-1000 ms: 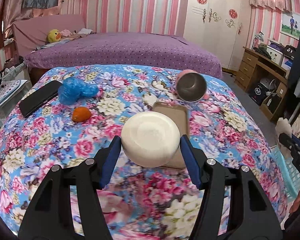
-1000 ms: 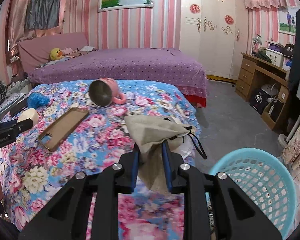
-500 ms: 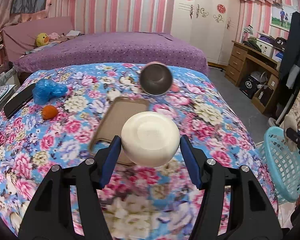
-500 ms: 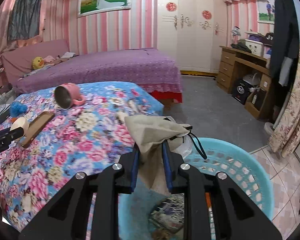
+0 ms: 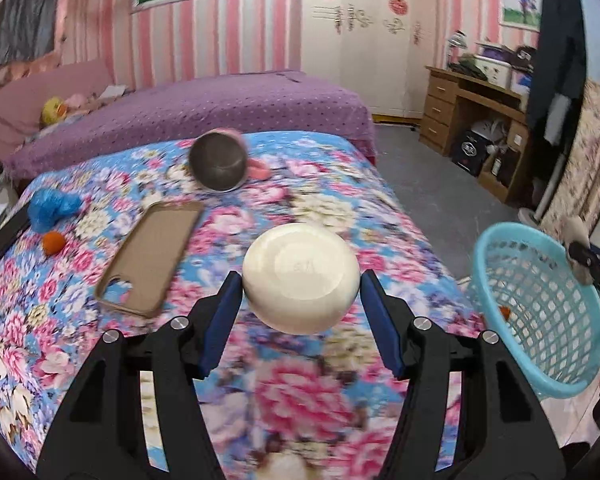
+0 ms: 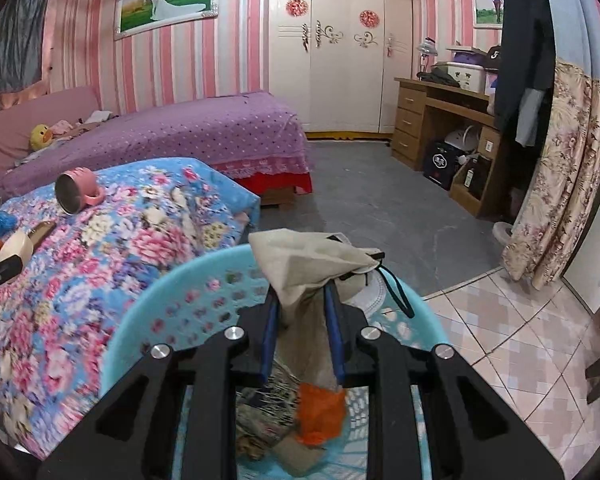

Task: Collect trash
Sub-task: 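Carry the white lid and beige cloth bag over the blue basket with both grippers, then open the left gripper dropping the white lid while the right releases the cloth bag into the basket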

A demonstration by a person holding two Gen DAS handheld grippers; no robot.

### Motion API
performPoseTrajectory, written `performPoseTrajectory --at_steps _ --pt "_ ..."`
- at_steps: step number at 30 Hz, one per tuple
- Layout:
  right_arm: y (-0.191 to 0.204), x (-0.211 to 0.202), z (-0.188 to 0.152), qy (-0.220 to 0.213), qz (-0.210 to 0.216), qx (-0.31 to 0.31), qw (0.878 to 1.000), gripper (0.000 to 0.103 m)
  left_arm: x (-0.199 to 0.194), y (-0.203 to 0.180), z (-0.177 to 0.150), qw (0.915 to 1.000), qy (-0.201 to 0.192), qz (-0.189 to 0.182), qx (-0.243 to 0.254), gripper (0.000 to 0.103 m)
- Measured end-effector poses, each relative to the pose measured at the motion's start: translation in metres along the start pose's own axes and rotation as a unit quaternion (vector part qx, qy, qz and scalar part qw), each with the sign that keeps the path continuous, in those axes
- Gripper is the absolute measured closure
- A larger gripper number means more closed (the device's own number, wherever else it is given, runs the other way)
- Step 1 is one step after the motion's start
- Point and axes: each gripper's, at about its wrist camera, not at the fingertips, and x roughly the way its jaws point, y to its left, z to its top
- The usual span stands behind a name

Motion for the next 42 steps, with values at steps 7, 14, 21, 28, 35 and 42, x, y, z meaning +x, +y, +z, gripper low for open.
performPoseTrajectory --at_steps 7,14,21,28,35,42 --pt "-0.024 -0.003 -0.005 -0.002 -0.002 0.015 1.000 0.080 -0.003 -0.060 0.000 0.9992 -0.006 -0.033 0.020 0.043" --pt "-0.044 0.000 -0.010 0.006 -0.005 0.021 1.000 0.080 0.002 -0.116 -0.002 0.9966 0.000 -0.077 0.031 0.043" --pt "-0.063 -0.006 -0.015 -0.002 -0.006 0.047 0.999 0.080 0.008 -0.157 0.000 0.9940 0.004 -0.102 0.041 0.045" --pt "-0.071 -0.008 -0.016 -0.005 -0.004 0.059 0.998 0.080 0.004 -0.163 0.007 0.9929 -0.006 -0.107 0.051 0.043" --pt "-0.061 -0.004 -0.015 -0.004 0.000 0.050 0.999 0.080 0.005 -0.125 0.007 0.9972 -0.012 -0.062 0.040 0.012" --pt "-0.044 -0.003 -0.012 -0.006 0.003 0.033 0.999 0.073 0.005 -0.079 0.007 0.9995 -0.006 -0.024 0.019 0.006"
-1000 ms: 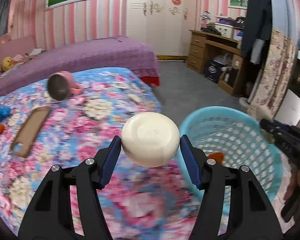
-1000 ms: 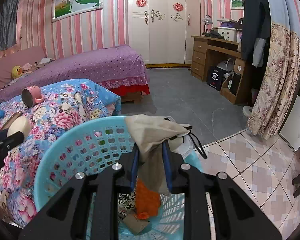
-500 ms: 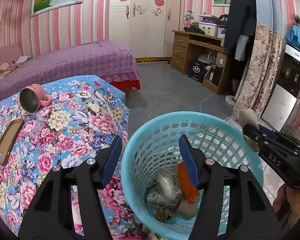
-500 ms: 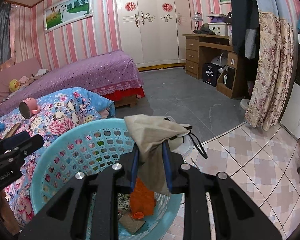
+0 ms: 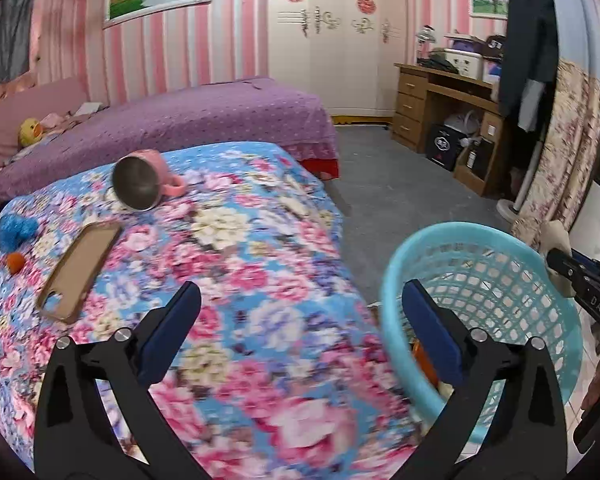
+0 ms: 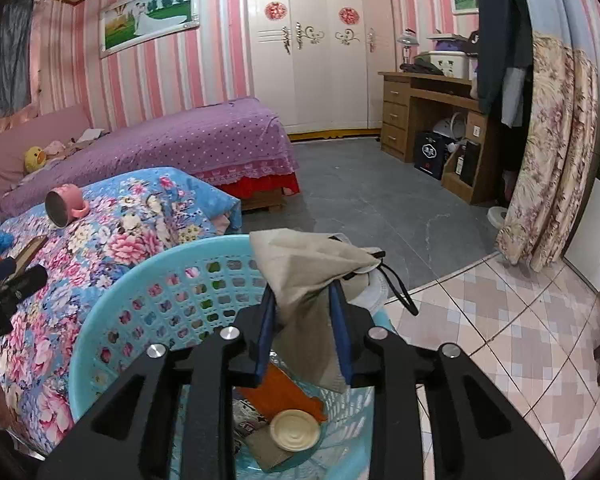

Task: Collect trash
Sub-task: 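Open the left gripper dropping the white lid while the right releases the cloth bag into the basket, then move both grippers back over the bed, the left toward the orange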

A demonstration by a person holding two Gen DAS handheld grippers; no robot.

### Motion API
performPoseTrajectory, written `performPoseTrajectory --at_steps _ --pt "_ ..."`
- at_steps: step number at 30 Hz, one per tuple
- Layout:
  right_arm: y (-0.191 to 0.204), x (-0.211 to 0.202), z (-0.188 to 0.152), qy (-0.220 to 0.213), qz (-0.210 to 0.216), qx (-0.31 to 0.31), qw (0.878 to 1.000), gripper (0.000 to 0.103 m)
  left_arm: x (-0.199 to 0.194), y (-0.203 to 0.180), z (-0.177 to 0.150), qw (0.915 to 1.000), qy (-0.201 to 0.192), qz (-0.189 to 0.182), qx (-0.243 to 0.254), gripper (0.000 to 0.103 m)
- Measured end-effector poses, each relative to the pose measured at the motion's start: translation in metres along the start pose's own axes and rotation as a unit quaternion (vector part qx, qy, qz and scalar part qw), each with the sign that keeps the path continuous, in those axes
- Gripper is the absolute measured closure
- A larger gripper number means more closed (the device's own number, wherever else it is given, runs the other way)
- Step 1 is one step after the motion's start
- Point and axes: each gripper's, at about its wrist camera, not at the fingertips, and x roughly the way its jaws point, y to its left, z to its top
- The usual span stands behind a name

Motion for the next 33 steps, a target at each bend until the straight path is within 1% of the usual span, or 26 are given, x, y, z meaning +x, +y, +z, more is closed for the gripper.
performPoseTrajectory --at_steps 3,4,5,6,7,8,11,17,21,28,33 --pt "0.010 0.001 0.000 0.000 -0.003 -0.011 1.000 0.060 -0.004 0.015 0.000 0.9999 -0.001 0.010 -0.003 0.006" --pt "0.013 0.001 0.000 0.000 -0.005 -0.014 1.000 0.048 -0.005 0.020 0.001 0.9999 -0.002 0.012 -0.003 0.006" --pt "0.016 0.000 -0.001 -0.001 -0.007 -0.017 1.000 0.033 -0.007 0.025 0.000 0.9999 -0.003 0.016 -0.004 0.006" --pt "0.019 -0.001 -0.001 -0.004 -0.012 -0.019 1.000 0.027 -0.008 0.030 0.000 0.9998 -0.003 0.019 -0.006 0.006" --pt "0.022 -0.002 -0.001 -0.008 -0.018 -0.019 1.000 0.018 -0.009 0.036 0.000 0.9998 -0.002 0.020 -0.009 0.006" --pt "0.023 -0.002 -0.001 -0.010 -0.021 -0.017 1.000 0.014 -0.010 0.040 0.000 0.9997 -0.002 0.021 -0.011 0.006" --pt "0.029 -0.002 0.000 -0.007 -0.011 -0.011 1.000 0.013 -0.014 0.056 -0.001 0.9994 -0.004 0.029 -0.018 0.006" --pt "0.051 0.002 0.003 -0.003 -0.027 -0.032 0.999 0.005 -0.021 0.081 -0.001 0.9987 -0.011 0.043 -0.023 0.006" --pt "0.061 0.002 0.006 -0.004 -0.034 -0.033 0.999 0.005 -0.024 0.097 0.001 0.9983 -0.015 0.051 -0.023 0.006" --pt "0.076 -0.002 0.012 -0.008 -0.032 -0.033 0.999 0.005 -0.026 0.124 0.004 0.9975 -0.021 0.062 -0.025 0.006" --pt "0.087 -0.001 0.015 -0.009 -0.030 -0.026 0.999 0.005 -0.024 0.141 0.001 0.9971 -0.025 0.070 -0.014 0.006"
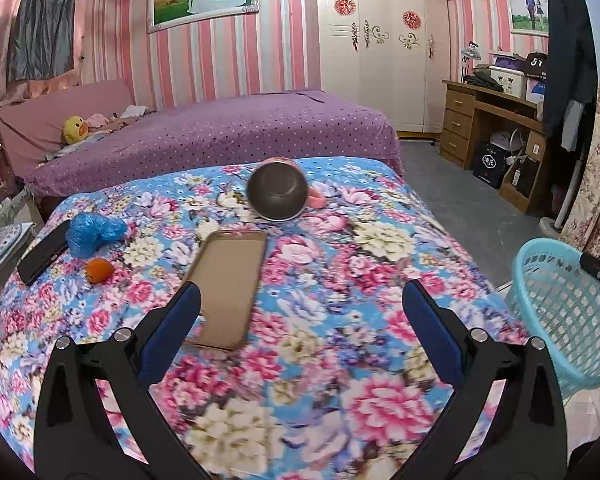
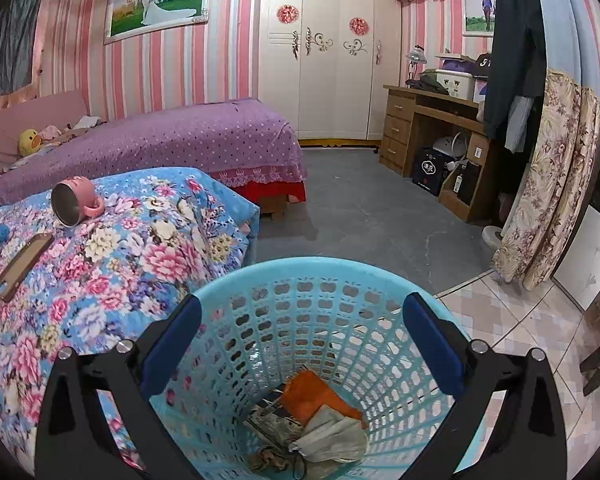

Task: Collect trash
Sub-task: 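Move both grippers back over the bed, the left toward the orange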

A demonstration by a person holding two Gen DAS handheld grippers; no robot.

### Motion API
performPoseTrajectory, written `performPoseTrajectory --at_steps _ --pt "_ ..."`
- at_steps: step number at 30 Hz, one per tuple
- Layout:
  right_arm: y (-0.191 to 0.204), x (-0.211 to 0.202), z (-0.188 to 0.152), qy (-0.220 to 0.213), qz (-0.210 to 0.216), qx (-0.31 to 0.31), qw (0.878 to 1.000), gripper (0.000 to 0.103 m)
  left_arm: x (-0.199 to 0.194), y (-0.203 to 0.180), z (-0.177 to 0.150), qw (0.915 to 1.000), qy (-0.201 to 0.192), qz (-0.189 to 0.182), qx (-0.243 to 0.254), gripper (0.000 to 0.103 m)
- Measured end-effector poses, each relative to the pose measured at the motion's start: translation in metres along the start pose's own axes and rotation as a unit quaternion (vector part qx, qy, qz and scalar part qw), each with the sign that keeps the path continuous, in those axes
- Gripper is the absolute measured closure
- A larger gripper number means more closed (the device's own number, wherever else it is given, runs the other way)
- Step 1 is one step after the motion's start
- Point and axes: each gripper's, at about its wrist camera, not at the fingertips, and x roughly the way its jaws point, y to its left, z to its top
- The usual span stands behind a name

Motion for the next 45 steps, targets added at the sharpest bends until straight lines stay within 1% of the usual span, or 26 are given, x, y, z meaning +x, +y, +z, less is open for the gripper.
performPoseTrajectory --at_steps 4,6,8,10,14,17,21,25,28,32,38,41,45 --pt "0.010 -0.001 0.003 -0.003 0.004 0.003 1.000 0.005 0.005 0.017 -0.007 1.0000 0.002 0.004 -0.006 0.006" --pt "0.017 -0.002 0.004 -0.005 0.009 0.001 1.000 0.005 0.008 0.028 -0.009 0.9998 0.010 0.006 -0.016 0.006" --pt "0.026 -0.003 0.005 -0.008 0.009 -0.005 1.000 0.005 0.011 0.038 -0.009 0.9995 0.019 0.001 -0.025 0.006" --pt "0.035 -0.005 0.006 -0.012 0.010 -0.008 1.000 0.005 0.011 0.046 -0.008 0.9995 0.018 0.003 -0.027 0.006" --pt "0.055 -0.004 0.009 -0.013 0.027 0.001 1.000 0.005 0.009 0.067 -0.008 0.9993 0.014 0.012 -0.031 0.006" --pt "0.069 -0.004 0.010 -0.014 0.037 0.003 0.999 0.005 0.012 0.085 -0.008 0.9990 0.023 0.014 -0.037 0.005" --pt "0.096 0.000 0.012 -0.013 0.051 -0.002 0.999 0.005 0.013 0.110 -0.007 0.9985 0.027 0.027 -0.040 0.005" --pt "0.125 0.004 0.013 -0.009 0.060 -0.017 0.998 0.005 0.016 0.138 -0.005 0.9966 0.028 0.052 -0.057 0.005" --pt "0.145 0.005 0.011 -0.006 0.063 -0.026 0.998 0.005 0.026 0.170 -0.007 0.9923 0.046 0.072 -0.090 0.006" --pt "0.171 0.010 0.012 0.004 0.086 -0.032 0.996 0.005 0.039 0.203 -0.013 0.9854 0.066 0.093 -0.126 0.006" --pt "0.206 0.025 0.020 0.008 0.102 -0.047 0.994 0.005 0.056 0.226 -0.017 0.9818 0.090 0.118 -0.119 0.006" --pt "0.228 0.037 0.026 0.011 0.117 -0.065 0.991 0.005 0.068 0.242 -0.018 0.9777 0.109 0.113 -0.139 0.006" --pt "0.250 0.055 0.032 0.029 0.127 -0.085 0.988 0.005 0.085 0.267 -0.018 0.9675 0.124 0.101 -0.196 0.006"
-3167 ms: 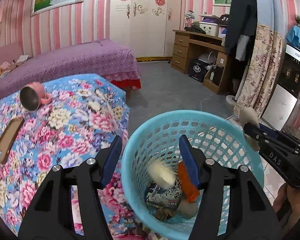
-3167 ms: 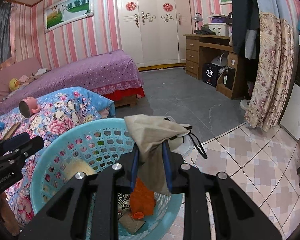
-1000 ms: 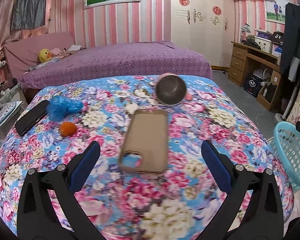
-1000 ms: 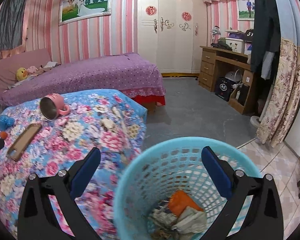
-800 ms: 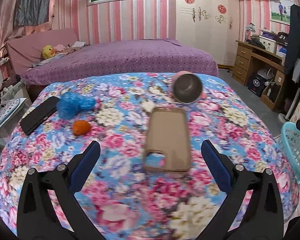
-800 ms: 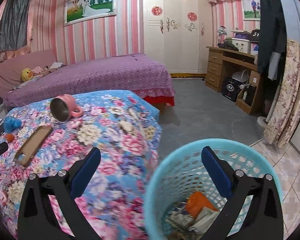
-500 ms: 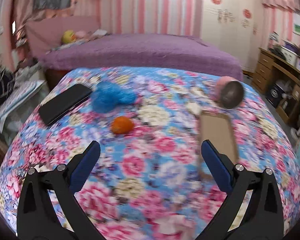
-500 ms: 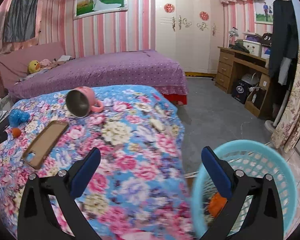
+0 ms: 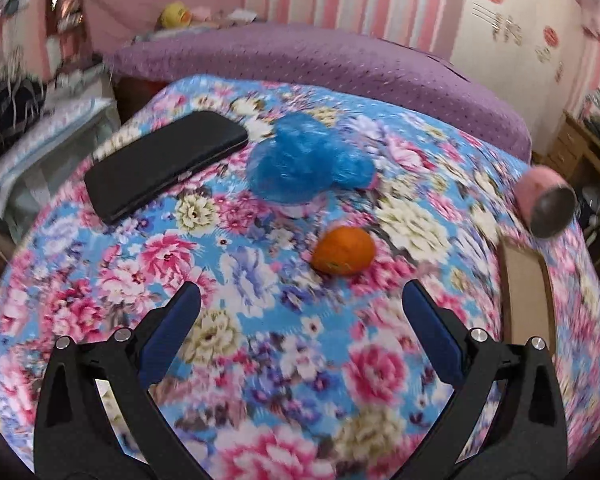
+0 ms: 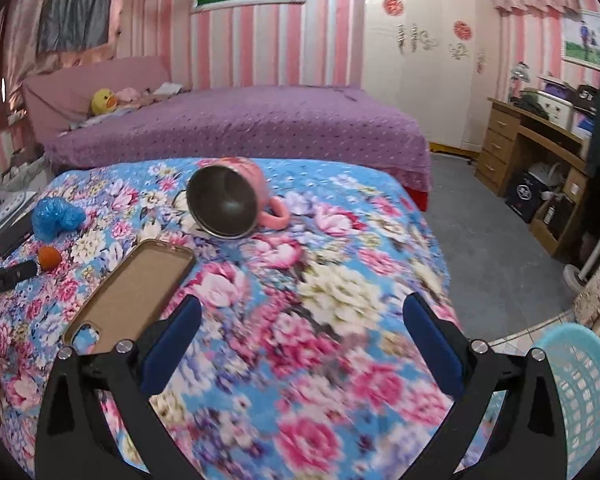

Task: Collect trash
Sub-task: 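Move both grippers back over the bed, the left toward the orange, then grasp the orange with the left gripper while the right grasps the blue plastic bag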

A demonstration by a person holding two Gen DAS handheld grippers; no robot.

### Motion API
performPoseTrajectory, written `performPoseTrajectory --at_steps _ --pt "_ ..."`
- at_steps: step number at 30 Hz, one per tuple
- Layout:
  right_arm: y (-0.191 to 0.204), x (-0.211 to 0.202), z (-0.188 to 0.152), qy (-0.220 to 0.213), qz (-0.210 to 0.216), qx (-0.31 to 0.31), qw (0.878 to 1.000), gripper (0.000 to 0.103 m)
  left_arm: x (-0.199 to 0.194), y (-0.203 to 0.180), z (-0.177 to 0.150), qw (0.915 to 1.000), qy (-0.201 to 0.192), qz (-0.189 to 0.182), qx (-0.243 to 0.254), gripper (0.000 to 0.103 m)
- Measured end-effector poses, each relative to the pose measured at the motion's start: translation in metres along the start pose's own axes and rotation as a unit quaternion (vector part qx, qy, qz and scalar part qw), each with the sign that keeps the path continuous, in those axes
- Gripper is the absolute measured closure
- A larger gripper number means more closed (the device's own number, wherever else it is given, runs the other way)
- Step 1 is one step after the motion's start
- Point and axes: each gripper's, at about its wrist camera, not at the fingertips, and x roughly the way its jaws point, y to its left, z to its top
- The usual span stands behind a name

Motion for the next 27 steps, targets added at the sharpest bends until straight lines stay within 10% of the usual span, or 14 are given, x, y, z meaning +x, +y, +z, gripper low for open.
performPoseTrajectory --at_steps 9,17,27 --pt "-0.007 0.031 0.002 0.041 -0.020 0.022 0.999 0.005 0.028 -0.011 0.015 0.9998 0.018 0.011 -0.005 0.013" --pt "0.012 0.026 0.003 0.037 -0.028 -0.003 0.999 0.005 0.028 -0.023 0.015 0.9979 0.028 -0.026 0.053 0.072" --pt "0.115 0.025 0.043 0.016 0.050 -0.036 0.998 0.005 -0.007 0.092 0.044 0.9976 -0.003 -0.022 -0.066 0.074"
